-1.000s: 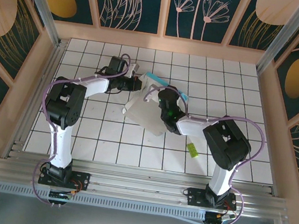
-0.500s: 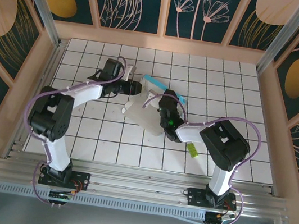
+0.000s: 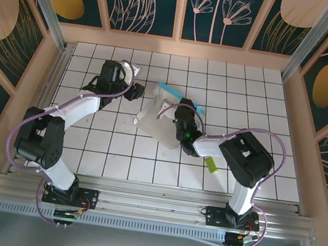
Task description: Fold the paper box
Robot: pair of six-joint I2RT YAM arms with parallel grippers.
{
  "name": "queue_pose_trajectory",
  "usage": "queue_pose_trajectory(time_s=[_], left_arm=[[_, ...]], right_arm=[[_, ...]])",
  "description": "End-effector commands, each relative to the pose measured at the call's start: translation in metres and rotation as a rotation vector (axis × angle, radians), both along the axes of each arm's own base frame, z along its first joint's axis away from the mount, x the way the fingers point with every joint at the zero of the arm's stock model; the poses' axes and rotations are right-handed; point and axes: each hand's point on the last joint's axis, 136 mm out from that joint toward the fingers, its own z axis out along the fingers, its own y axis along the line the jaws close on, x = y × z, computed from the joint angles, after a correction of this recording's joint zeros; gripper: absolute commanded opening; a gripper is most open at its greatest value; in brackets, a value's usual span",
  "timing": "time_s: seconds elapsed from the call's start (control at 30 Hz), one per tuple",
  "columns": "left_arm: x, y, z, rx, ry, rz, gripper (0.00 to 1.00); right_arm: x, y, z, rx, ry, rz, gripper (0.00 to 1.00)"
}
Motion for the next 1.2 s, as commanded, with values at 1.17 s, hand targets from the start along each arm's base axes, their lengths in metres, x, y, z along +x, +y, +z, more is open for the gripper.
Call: queue_pose_trajectory(time_s=[1.17], left_arm=[[0.044,-0.072,-0.072,-0.044,0.185,-0.359,0.34]], right_arm=[[-0.009,0.011,-0.012,0.015,0.073,0.05,0.13]])
